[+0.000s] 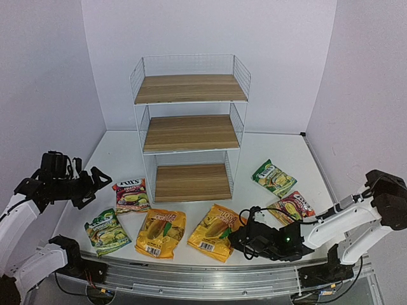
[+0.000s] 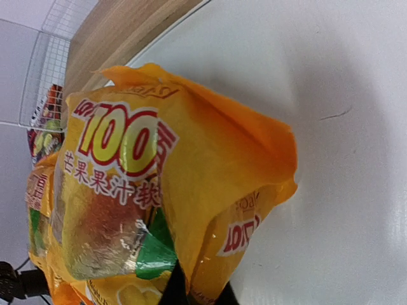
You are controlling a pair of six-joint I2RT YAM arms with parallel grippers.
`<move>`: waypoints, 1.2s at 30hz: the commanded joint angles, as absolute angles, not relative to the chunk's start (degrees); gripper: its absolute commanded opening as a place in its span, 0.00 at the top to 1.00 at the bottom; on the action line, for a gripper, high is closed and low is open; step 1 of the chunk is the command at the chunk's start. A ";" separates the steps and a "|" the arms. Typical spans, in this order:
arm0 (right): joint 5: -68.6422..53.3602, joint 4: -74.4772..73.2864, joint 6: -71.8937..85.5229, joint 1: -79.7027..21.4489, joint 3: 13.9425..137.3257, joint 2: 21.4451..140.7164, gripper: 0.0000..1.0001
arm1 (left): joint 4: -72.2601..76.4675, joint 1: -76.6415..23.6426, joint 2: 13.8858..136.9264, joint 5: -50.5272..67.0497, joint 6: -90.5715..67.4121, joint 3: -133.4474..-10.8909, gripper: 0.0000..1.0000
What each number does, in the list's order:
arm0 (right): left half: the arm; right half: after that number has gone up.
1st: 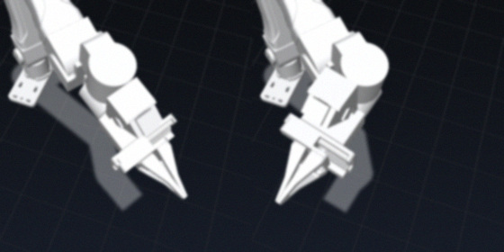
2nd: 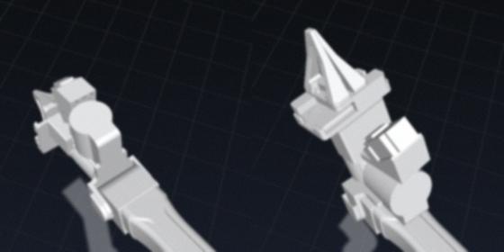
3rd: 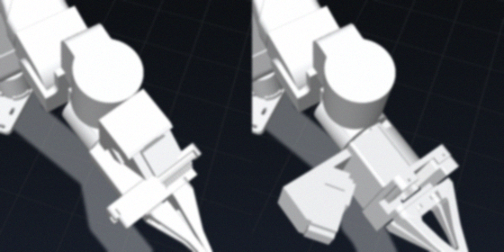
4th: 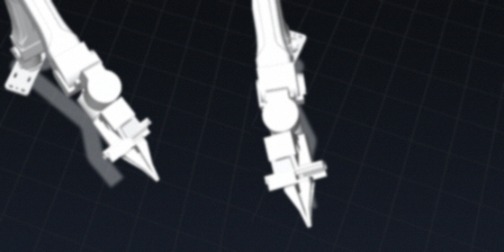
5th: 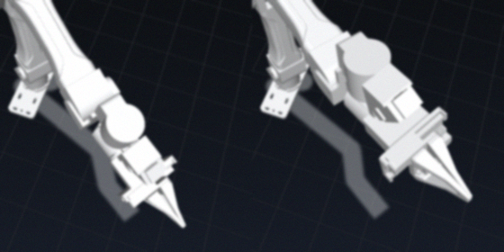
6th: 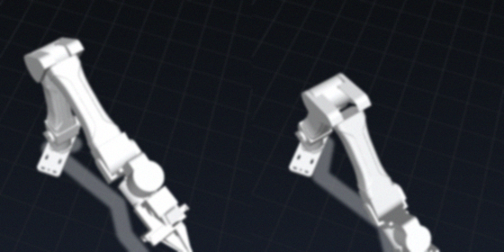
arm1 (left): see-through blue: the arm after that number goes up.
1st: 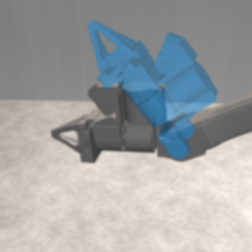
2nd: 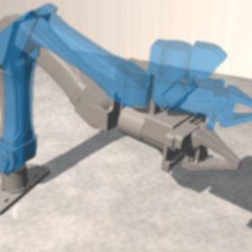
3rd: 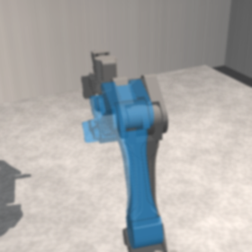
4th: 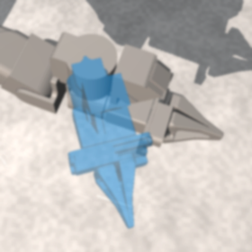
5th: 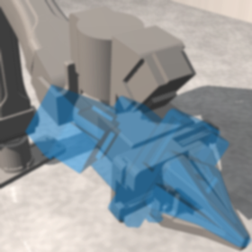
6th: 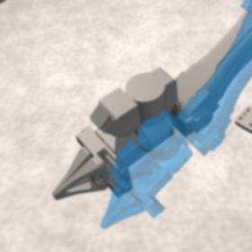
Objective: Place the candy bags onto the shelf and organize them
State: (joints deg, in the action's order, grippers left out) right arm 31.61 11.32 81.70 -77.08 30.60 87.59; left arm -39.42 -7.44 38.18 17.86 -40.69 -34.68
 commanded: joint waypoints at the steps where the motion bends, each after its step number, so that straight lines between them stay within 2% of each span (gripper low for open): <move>1: 33.33 15.67 87.81 -77.27 28.45 88.98 1.00 | -38.11 -7.38 38.84 18.20 -38.89 -36.01 0.01; 7: 33.84 16.12 76.67 -77.28 32.54 84.73 1.00 | -38.02 -7.38 39.10 18.21 -38.30 -36.34 0.00; 14: 34.77 16.31 54.74 -77.26 39.52 80.65 1.00 | -37.14 -7.36 37.99 18.54 -37.90 -35.98 0.01; 20: 39.72 16.35 43.69 -77.16 43.63 79.42 1.00 | -36.19 -7.37 37.53 18.15 -38.15 -35.53 0.00; 25: 42.56 16.43 41.16 -75.80 44.93 77.43 1.00 | -35.51 -7.38 38.32 18.02 -38.12 -35.51 0.00; 36: 36.54 25.17 43.89 -67.64 48.93 83.92 1.00 | -34.53 -7.38 38.76 17.80 -38.03 -35.42 0.00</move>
State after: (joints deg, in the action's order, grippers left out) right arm 36.60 14.03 43.16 -69.68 44.13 82.45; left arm -36.77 -7.44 38.68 17.89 -38.92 -34.68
